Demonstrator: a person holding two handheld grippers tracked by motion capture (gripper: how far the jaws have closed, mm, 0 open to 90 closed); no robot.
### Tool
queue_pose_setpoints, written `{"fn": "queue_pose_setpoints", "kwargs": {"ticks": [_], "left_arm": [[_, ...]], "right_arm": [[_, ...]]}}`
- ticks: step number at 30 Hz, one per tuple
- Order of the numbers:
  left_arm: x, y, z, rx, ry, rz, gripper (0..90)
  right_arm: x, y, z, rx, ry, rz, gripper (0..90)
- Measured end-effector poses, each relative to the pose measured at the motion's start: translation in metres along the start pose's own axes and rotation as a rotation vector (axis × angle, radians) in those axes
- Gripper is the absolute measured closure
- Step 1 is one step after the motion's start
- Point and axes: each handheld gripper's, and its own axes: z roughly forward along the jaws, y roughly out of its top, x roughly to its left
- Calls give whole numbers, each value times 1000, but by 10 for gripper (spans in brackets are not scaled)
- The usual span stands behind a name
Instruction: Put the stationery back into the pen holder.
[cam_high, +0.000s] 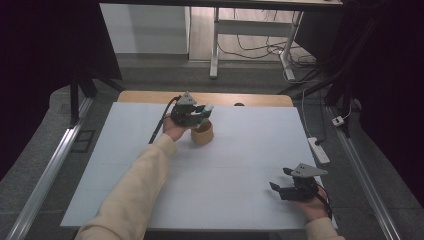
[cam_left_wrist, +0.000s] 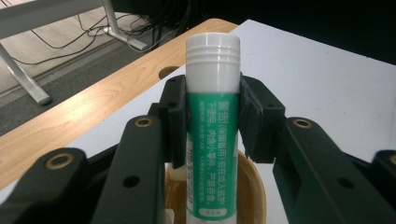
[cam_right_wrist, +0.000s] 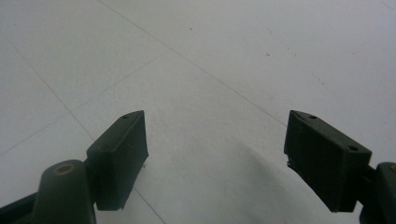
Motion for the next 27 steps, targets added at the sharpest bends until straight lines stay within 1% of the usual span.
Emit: {"fn": "queue_pose_setpoints", "kwargs": {"ticks": [2,3,5,8,10,13,16,20,23,27], "left_arm": [[0,0,-1,-4,-2,-1,615],[-1,1,-2,-7,-5,0,565],[-2,2,-4,-8,-4,0,495],[-3,4,-9,-13,-21,-4,432],[-5,5,-13,-11,-30,3,405],[-8,6,-18,-7,-39,12,403],[-10,5,-22,-1,-49,13,403],[-13,1,-28,12,-61,12,403],[-16,-5,-33,40,-56,26,403],[-19,-14,-43,65,-48,20,406]], "right_arm": [[0,0,0,1,0,1,210],[0,0,0,1,0,1,210],[0,0,0,1,1,2,210],[0,0,0,1,1,-1,210],[0,0,0,1,2,-1,210],[0,0,0,-1,2,-1,211],[1,0,0,1,3,-1,211],[2,0,-1,1,2,-3,211],[1,0,-1,-1,2,-5,211],[2,1,-1,-1,3,-6,211]]}}
